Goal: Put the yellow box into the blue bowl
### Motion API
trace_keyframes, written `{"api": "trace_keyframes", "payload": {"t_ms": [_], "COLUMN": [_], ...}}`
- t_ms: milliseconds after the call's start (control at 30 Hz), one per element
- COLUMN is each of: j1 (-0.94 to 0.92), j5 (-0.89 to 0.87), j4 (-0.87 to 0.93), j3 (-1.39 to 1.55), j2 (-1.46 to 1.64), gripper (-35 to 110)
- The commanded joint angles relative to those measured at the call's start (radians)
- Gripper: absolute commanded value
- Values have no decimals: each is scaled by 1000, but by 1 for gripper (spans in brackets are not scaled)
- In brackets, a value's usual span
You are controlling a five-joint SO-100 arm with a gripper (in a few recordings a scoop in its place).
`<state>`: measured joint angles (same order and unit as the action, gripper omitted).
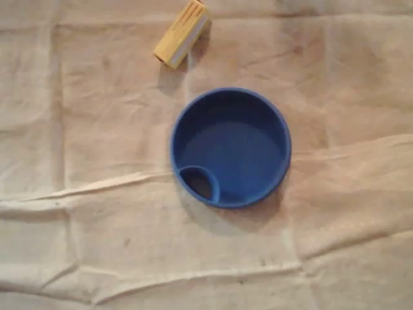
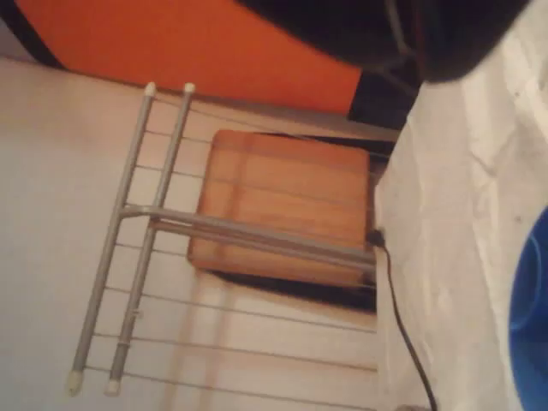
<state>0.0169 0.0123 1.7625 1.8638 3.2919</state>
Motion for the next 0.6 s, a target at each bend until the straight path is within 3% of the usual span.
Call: {"api": "trace_keyframes", "payload": {"t_ms": [0, 367, 567], "j1": [3, 5, -5], "j5": [9, 12, 14], "j4": [-2, -3, -46], "j3": [-6, -25, -26], "j2": [43, 21, -160], "gripper": [0, 0, 0]}}
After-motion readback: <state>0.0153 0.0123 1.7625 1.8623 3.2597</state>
